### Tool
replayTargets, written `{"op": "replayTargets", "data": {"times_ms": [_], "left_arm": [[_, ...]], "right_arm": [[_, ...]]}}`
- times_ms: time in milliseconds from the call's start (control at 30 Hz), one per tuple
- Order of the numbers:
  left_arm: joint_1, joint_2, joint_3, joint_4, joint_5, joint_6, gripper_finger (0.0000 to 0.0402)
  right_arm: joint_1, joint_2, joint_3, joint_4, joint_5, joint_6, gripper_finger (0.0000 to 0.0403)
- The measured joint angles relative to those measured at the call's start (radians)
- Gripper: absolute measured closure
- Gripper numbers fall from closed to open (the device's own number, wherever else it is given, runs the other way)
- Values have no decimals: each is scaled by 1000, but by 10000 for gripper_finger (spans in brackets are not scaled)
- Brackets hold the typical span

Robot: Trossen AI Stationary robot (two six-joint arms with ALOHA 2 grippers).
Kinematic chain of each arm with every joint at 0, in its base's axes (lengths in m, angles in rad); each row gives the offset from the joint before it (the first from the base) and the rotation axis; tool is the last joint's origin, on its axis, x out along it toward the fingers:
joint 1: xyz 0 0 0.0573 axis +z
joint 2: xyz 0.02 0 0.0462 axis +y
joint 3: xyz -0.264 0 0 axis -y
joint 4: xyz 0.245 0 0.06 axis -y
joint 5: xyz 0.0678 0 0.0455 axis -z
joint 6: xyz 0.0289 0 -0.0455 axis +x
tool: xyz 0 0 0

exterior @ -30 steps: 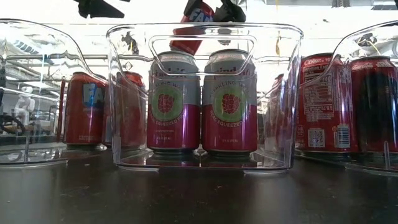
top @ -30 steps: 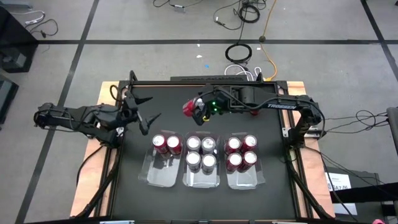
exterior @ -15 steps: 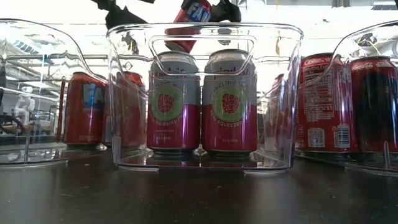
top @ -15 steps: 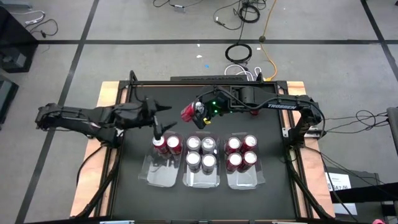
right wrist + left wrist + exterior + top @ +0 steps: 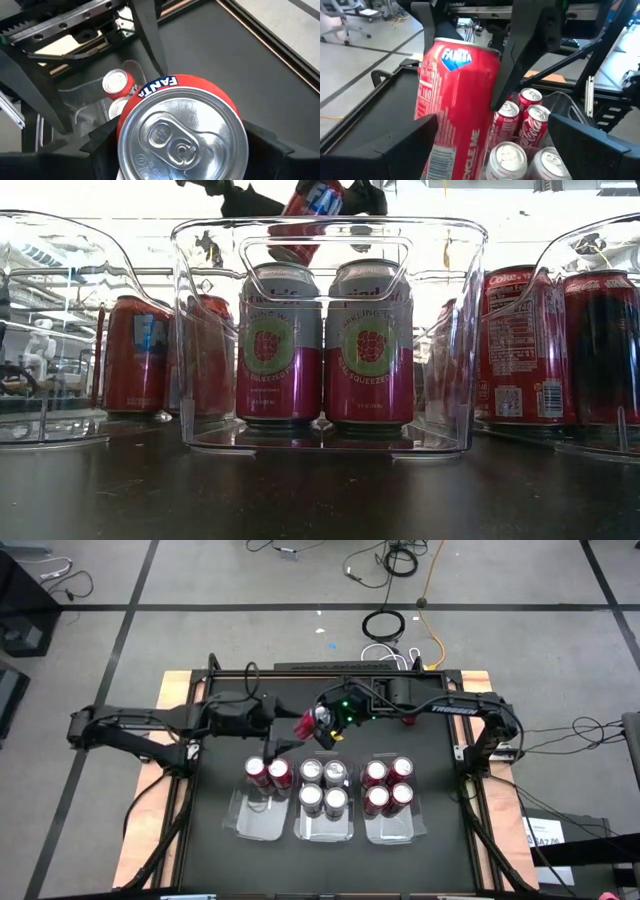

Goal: Sort soda cans
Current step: Put the orange soda can into the left transparent bin

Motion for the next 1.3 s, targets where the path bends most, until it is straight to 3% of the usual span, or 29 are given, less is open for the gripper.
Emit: {"op": "replayTargets", "data": {"times_ms": [200, 433, 1000, 1300], "left_arm": [[7, 78, 74, -15, -10, 27, 14], [4, 125, 82, 24, -117, 34, 13], [-12, 132, 80, 69, -114, 18, 13], [-30, 131, 80, 15, -110, 23, 13]], "right_arm": [[-1, -3, 0, -43, -5, -12, 112], [1, 1, 0, -36, -18, -40, 112], [-28, 0, 0, -39, -32, -81, 111], [-37, 3, 0, -50, -100, -25, 111]]}}
